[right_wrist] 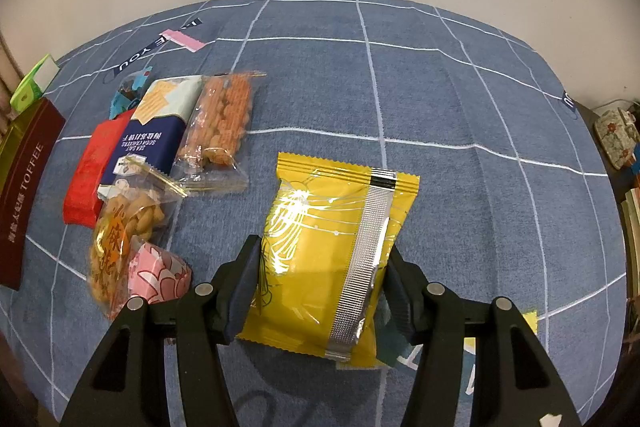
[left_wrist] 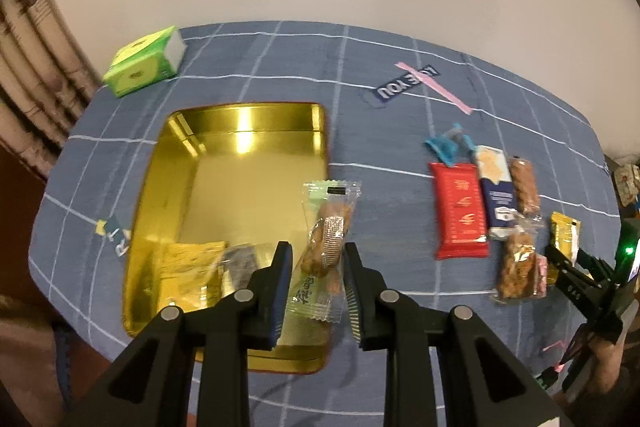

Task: Organize snacks
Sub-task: 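Lower the clear snack packet into the gold tin and open the left gripper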

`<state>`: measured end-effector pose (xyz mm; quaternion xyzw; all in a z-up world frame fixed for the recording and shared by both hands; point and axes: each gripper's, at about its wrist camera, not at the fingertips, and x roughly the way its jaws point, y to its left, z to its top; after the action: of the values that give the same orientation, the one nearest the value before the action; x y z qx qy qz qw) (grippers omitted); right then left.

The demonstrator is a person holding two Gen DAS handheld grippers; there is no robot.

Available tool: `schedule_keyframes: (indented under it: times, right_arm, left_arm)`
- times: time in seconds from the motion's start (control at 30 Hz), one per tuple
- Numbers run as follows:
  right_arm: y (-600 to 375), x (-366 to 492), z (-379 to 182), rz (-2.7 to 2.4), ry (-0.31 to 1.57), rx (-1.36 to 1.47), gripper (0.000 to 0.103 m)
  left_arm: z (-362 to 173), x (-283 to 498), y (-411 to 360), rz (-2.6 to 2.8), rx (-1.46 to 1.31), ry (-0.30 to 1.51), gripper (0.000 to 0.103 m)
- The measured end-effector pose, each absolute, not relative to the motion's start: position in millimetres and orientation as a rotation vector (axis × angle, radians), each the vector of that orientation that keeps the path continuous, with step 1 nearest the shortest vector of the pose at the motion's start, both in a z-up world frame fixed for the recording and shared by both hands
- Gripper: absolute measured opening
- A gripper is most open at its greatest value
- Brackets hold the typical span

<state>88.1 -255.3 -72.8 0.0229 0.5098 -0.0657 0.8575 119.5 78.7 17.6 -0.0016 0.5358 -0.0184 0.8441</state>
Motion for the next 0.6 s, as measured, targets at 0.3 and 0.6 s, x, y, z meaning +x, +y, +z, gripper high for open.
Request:
schedule_keyframes:
  times: [0.3,0.6]
  right_arm:
    - [-256,91,-73,-0.144,1.076,0.052,0.053]
    - [-257,92,-74,-0.147,1.083,0.056,0.053]
  left_arm:
    - [11,116,129,0.048,-0.015,1.143,0.026]
    - [-11,118,169,0.107,-0.012,1.191,0.026]
